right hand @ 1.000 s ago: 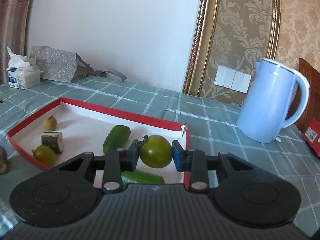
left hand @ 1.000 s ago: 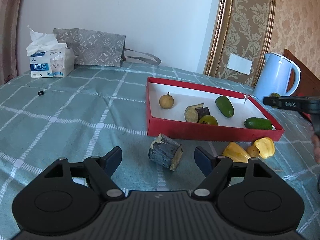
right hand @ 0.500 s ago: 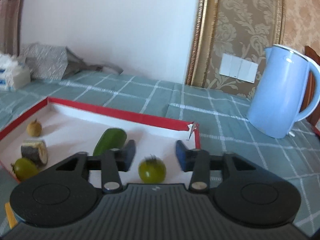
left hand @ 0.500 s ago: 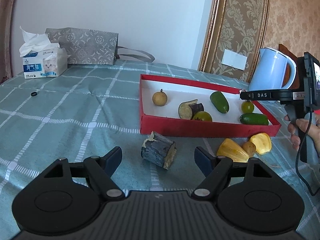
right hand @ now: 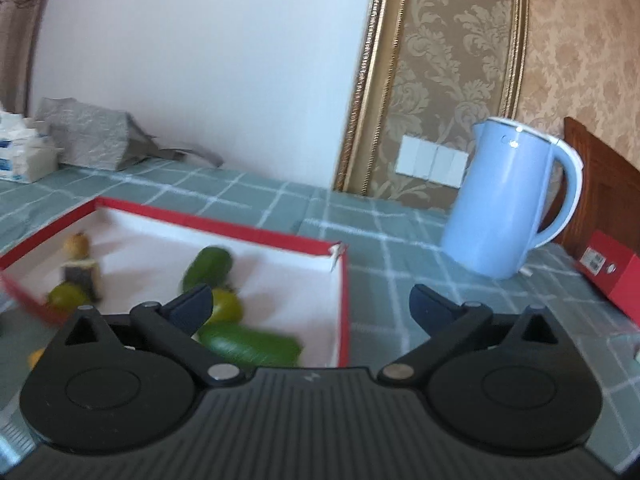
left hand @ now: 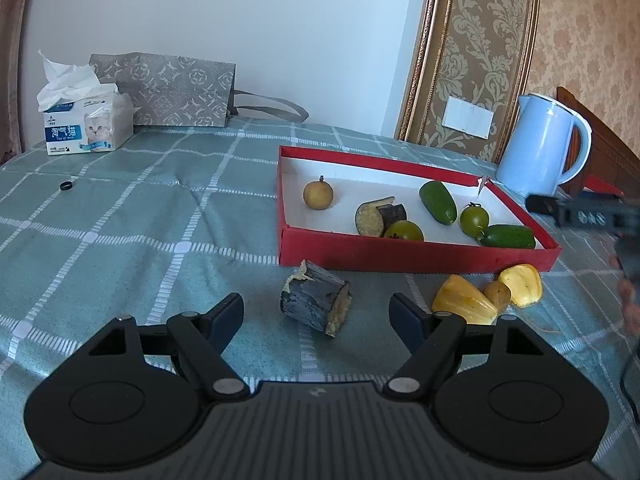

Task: Organize fruits
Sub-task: 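Carry the green tomato over the tray and release it with the right gripper, then close the left gripper on the grey bark log piece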

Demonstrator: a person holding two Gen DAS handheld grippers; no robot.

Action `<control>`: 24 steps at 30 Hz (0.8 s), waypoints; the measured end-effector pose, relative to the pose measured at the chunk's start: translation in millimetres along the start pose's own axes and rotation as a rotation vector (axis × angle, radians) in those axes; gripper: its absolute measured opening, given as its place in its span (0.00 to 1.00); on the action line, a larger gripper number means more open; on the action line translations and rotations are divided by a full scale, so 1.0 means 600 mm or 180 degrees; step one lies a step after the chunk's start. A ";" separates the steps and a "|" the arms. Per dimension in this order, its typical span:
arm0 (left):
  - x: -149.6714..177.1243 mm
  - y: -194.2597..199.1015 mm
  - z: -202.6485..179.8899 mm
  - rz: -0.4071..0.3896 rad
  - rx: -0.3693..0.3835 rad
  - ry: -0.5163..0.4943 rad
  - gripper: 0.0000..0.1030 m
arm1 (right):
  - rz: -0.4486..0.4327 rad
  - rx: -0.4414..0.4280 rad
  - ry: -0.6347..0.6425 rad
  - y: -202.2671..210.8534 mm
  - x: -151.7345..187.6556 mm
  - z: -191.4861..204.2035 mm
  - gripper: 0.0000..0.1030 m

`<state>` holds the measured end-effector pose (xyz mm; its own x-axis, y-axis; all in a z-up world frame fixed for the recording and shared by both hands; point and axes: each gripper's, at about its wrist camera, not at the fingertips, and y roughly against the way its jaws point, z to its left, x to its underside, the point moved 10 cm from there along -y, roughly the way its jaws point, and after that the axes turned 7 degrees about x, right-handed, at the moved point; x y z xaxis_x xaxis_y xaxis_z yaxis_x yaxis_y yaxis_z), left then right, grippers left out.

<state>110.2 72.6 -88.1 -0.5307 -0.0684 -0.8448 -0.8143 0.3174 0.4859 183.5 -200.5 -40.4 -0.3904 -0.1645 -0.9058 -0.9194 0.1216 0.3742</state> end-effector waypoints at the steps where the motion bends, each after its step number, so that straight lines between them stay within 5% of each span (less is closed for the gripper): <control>1: 0.000 0.001 0.000 -0.0004 -0.0009 0.0001 0.80 | -0.0025 -0.0056 -0.0027 0.012 0.004 0.002 1.00; 12: -0.003 0.007 -0.009 -0.0066 -0.0029 -0.0095 0.80 | 0.0052 -0.0483 -0.0240 0.076 0.068 0.022 1.00; 24: -0.002 -0.030 -0.033 0.0222 -0.0107 -0.0686 0.80 | 0.0087 -0.0748 -0.0432 0.089 0.074 0.029 1.00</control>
<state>120.7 47.9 -91.5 -0.5265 0.1575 -0.8355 -0.7867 0.2823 0.5490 118.2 -184.3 -64.1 -0.4196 -0.0296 -0.9072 -0.9009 -0.1090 0.4202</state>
